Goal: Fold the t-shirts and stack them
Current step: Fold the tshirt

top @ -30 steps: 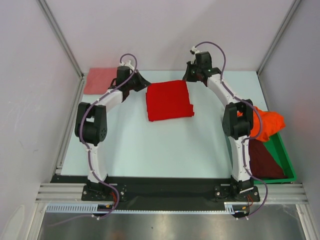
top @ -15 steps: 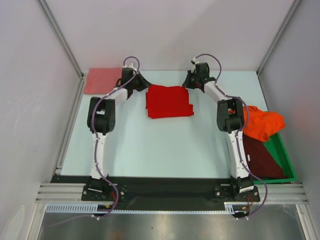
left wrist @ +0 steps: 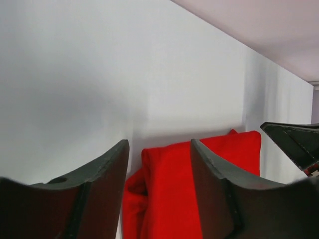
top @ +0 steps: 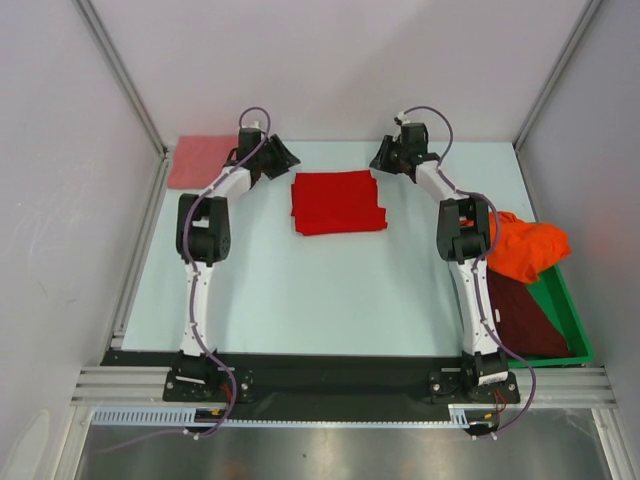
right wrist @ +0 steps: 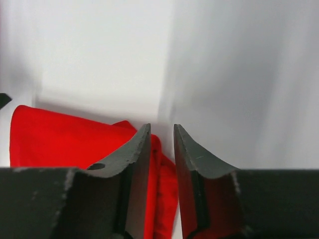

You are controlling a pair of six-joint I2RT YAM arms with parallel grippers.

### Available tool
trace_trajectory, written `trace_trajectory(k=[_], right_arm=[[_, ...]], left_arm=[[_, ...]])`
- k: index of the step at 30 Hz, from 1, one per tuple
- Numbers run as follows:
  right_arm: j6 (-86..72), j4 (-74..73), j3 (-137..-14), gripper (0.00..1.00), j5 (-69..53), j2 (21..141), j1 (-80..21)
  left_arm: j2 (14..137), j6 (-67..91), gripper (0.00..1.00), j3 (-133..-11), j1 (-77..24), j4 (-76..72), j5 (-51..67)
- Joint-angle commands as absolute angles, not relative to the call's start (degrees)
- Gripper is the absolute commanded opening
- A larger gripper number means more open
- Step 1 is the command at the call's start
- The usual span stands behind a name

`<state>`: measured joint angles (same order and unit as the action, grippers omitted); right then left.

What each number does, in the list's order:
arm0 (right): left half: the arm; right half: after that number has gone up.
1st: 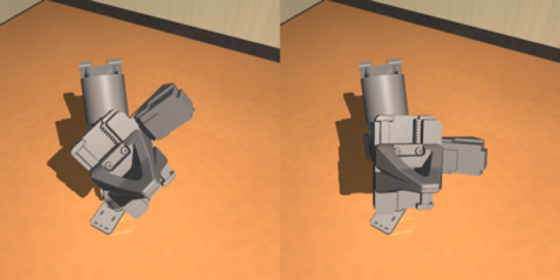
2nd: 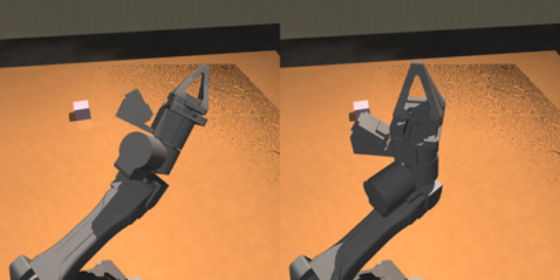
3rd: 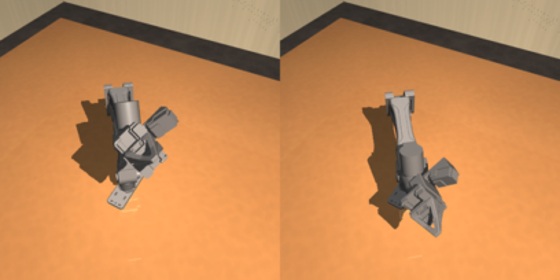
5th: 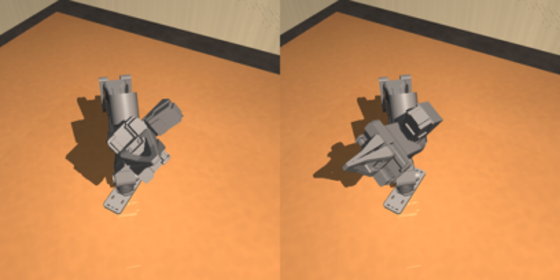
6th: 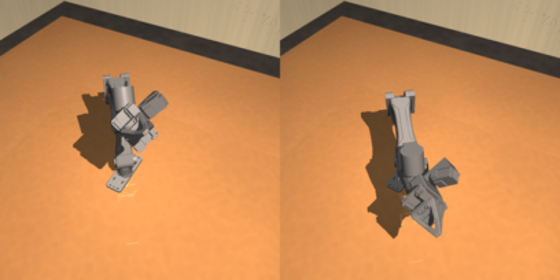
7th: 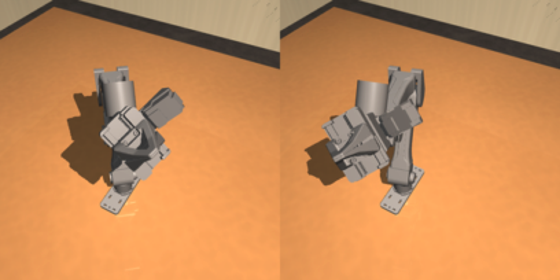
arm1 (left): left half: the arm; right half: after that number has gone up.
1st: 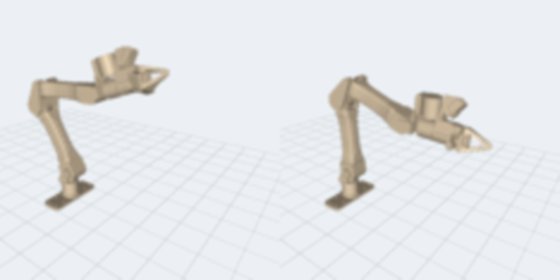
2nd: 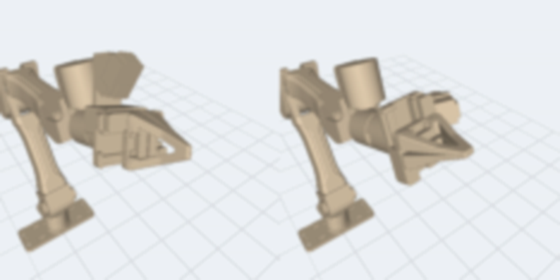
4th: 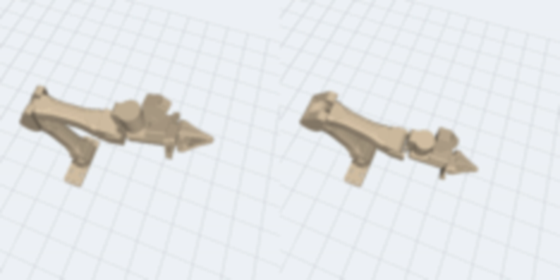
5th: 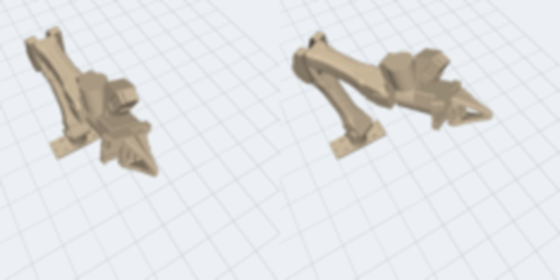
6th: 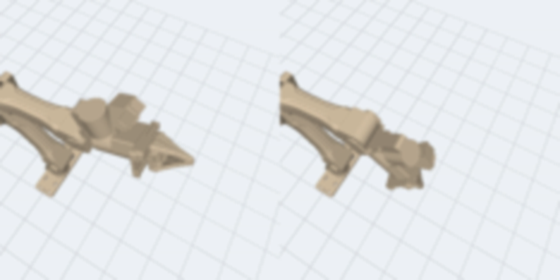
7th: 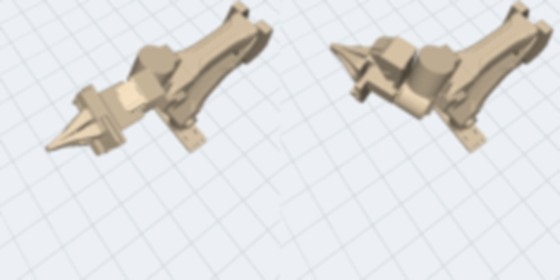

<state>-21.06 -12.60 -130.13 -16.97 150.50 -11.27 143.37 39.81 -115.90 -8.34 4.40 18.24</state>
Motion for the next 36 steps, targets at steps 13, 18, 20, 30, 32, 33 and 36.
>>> trace_trajectory(k=[13,18,20,30,32,33,36], right_arm=[[-19.33,-21.36,-106.38,0.58,-16.52,121.48,-15.02],[-20.65,-19.34,-99.06,0.64,-21.96,117.86,-17.75],[-21.88,-18.38,-96.60,0.65,-25.03,118.12,-18.10],[-32.33,-2.29,-90.79,0.46,-39.37,122.51,-23.45],[-33.92,1.73,-91.32,0.34,-39.55,123.66,-24.95],[-36.10,2.45,-92.36,0.34,-39.72,125.66,-26.27],[-40.23,5.88,-95.96,0.31,-41.48,129.36,-28.03]], left_arm=[[112.50,31.11,0.80,-82.10,-8.26,5.53,20.99],[111.28,33.66,0.87,-76.12,-8.17,3.01,24.95],[110.66,34.80,0.87,-73.23,-8.17,1.33,24.87],[95.64,39.55,0.77,-53.54,-7.65,-8.25,16.97],[91.43,40.60,0.78,-50.19,-7.56,-8.70,15.74],[90.54,40.95,0.79,-49.58,-7.47,-8.79,15.82],[88.51,42.36,0.80,-48.34,-7.38,-8.97,17.92]])
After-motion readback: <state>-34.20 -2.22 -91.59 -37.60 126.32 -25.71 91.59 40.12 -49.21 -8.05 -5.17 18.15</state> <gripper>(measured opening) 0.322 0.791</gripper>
